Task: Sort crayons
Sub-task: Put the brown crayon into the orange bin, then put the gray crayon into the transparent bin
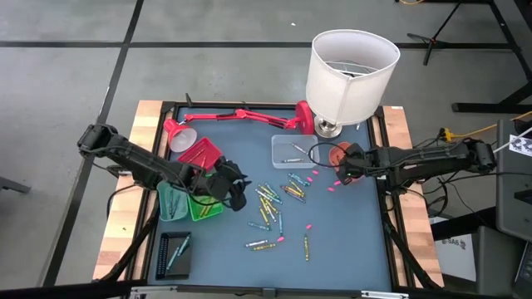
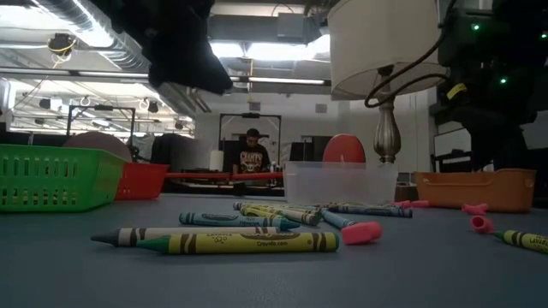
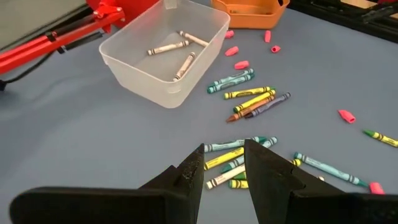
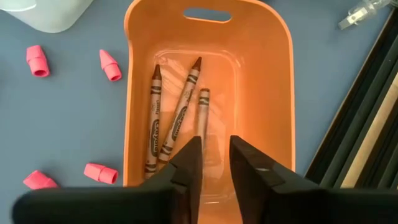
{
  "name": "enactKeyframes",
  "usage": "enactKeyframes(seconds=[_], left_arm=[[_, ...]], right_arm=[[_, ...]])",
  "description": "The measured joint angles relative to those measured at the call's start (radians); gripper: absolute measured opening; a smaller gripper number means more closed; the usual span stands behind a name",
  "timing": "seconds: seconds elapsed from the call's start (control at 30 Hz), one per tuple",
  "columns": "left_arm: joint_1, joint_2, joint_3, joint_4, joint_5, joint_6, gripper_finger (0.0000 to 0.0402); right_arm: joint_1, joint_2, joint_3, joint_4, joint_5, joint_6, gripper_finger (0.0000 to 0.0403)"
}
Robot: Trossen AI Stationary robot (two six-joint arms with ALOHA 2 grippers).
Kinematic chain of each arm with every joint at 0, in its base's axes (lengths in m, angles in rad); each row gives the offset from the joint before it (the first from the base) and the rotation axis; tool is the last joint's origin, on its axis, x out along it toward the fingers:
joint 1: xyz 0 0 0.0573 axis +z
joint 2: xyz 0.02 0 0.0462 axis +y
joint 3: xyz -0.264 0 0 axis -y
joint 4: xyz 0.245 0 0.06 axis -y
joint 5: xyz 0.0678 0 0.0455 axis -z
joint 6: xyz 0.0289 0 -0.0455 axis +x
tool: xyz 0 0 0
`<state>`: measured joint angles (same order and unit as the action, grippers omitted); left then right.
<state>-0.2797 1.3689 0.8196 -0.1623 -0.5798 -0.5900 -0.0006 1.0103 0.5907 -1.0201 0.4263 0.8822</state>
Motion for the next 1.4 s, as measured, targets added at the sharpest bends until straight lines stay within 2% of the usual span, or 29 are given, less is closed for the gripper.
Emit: enactKeyframes(seconds=[0.17,0.43,0.57,0.73,1.0,1.4], left_arm=[[0.029,0.0,0.0,0.0,0.063,0.022,0.0098],[0.094,0.021,0.0,0.15,0.205,0.248,0.0098],[0.134,0.098,0.001,0.254,0.336,0.349,0.0098],[0.178,0.214,0.0,0.281,0.453,0.423,0.0098],[0.228,0.341,0.0,0.275,0.497,0.477,0.0098],[0.256,0.354,0.0,0.222,0.56,0.522,0.0098]], right_arm=[[0.0,0.0,0.0,0.001,0.0,0.0,0.0098],[0.0,0.0,0.0,0.002,0.0,0.0,0.0099],[0.0,0.0,0.0,0.003,0.0,0.0,0.0099],[0.0,0.0,0.0,0.006,0.0,0.0,0.0099],[0.0,0.0,0.0,0.006,0.0,0.0,0.0099],[0.0,0.0,0.0,0.007,0.0,0.0,0.0099]])
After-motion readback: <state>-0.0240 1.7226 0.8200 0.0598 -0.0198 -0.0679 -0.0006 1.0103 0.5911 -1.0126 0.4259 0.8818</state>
